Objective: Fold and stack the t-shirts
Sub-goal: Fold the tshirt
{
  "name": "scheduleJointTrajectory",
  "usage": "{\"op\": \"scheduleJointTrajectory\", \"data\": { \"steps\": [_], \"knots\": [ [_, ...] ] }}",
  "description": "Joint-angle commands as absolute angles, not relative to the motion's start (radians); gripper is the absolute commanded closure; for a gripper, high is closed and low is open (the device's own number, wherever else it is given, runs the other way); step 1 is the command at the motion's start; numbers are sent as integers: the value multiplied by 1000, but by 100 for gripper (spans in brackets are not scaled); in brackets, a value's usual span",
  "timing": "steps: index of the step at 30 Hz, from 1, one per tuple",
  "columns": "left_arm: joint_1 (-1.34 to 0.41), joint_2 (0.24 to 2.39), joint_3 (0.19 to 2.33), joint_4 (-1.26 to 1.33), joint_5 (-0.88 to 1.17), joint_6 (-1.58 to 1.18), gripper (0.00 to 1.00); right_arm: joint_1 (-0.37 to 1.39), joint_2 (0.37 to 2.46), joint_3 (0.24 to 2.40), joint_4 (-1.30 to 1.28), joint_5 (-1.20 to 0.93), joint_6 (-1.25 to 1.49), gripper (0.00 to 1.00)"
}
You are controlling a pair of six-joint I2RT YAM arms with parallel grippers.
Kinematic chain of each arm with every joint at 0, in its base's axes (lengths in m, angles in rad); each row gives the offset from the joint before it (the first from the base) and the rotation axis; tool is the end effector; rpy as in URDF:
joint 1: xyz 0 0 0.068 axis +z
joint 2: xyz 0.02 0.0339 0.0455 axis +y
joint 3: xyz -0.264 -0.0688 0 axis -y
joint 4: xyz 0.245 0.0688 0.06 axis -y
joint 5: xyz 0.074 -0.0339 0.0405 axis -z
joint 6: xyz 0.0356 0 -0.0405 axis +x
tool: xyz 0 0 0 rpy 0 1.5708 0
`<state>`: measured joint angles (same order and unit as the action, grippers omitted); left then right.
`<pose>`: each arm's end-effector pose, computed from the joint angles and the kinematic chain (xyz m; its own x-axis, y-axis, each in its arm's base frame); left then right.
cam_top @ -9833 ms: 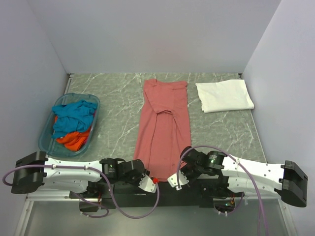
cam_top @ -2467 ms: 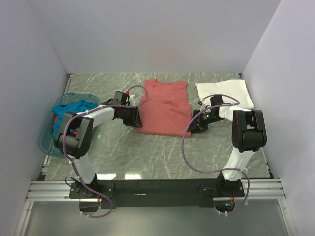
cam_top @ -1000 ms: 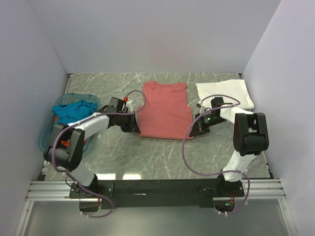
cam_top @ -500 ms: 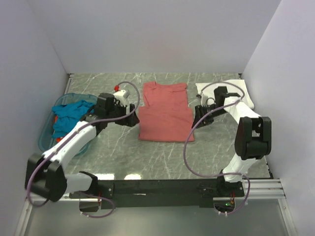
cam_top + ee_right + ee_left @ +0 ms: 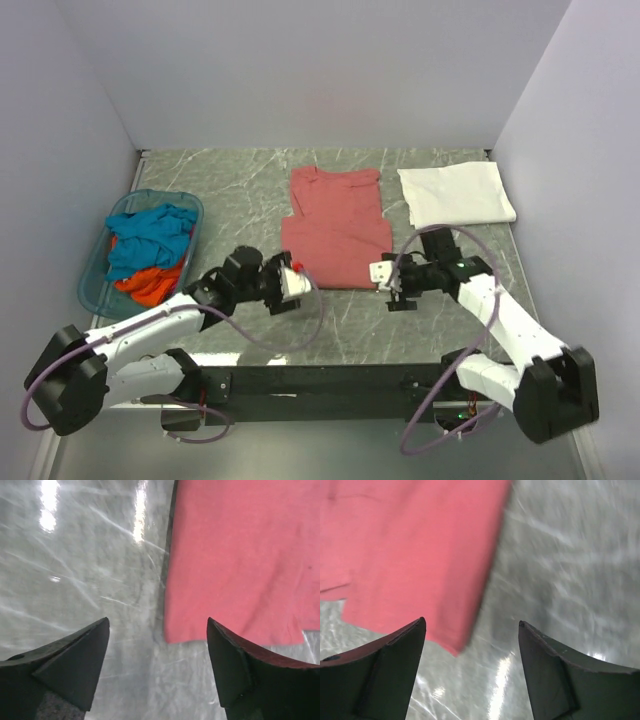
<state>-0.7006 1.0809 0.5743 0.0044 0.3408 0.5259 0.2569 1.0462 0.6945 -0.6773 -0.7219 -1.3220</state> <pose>0.1707 -0.1596 0.2283 0.0992 0.5353 -0.8388 0.9039 0.3040 0.3009 0.1782 0.0711 0.2276 0.3002 -0.6733 -0.6757 -0.9313 -0.0536 -0.3604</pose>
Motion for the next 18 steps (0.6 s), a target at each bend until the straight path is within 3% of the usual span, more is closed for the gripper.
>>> {"op": "scheduleJointTrajectory", "data": {
  "steps": [1, 6, 13, 18],
  "knots": [
    [-759, 1077, 493, 73, 235, 761, 21, 329, 1123, 669, -479, -594, -1410, 17],
    [-773, 1175, 471, 121, 199, 822, 28, 376, 1137, 600, -306, -512, -1339, 19],
    [-767, 1399, 537, 210, 170, 870, 33, 377, 1183, 598, -262, -462, -1328, 21],
    [-732, 1434, 538, 252, 150, 862, 38, 377, 1212, 588, -253, -449, -1350, 22]
  ]
}}
